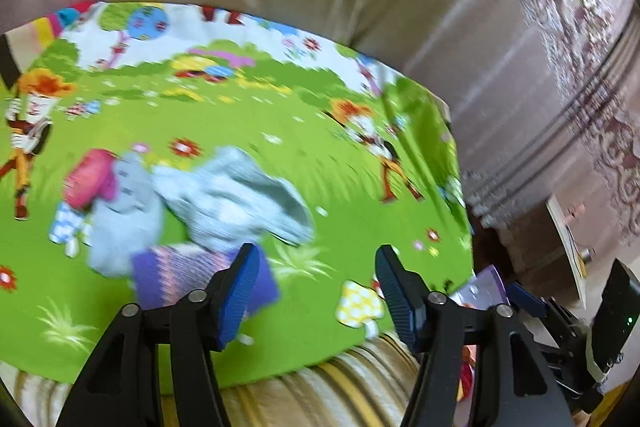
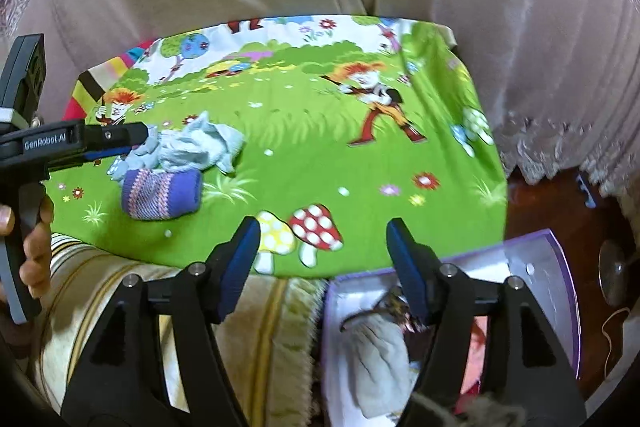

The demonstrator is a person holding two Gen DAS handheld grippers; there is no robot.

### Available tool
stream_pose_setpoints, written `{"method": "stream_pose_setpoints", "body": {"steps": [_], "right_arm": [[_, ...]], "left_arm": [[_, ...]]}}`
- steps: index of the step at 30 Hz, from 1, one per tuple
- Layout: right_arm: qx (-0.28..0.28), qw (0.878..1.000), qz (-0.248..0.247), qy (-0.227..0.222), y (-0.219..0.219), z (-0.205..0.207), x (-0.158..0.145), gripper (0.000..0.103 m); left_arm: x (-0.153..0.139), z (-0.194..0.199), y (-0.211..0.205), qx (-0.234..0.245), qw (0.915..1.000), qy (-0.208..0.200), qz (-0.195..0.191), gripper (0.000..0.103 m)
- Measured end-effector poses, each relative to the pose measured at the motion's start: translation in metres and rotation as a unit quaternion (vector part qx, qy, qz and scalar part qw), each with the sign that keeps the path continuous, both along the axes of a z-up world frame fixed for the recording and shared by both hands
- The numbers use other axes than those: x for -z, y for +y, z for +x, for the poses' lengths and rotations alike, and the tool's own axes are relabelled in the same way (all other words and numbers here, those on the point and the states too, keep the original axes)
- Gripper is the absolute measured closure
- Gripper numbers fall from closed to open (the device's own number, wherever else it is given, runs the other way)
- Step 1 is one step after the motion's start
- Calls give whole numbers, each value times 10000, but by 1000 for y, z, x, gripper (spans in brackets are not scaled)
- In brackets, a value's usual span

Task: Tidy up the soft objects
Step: 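Move both open tools back over the remaining items on the mat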

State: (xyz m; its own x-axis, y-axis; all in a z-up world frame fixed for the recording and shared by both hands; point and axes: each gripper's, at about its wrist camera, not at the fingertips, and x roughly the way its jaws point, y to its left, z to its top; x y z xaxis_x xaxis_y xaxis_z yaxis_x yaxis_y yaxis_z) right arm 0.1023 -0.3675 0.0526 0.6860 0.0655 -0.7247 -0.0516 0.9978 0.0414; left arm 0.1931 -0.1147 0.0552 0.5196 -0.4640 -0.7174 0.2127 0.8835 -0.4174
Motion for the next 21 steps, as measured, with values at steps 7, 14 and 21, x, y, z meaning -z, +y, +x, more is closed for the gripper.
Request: {"method": "stream_pose_setpoints", "body": {"steps": [7,14,21], "right_arm": [[-245,9996,-66,-133,35,28,-12,20],[-626,9980,-80,-85,78,64,-8,12],[-933,9955,-27,190,118,101,12,12]], "left_arm": [[4,26,54,-623,9979,56,138,31],[20,54,107,-1406,9894,364,-42,24],[44,87,154,-2075,9743,858,-173,18]]}}
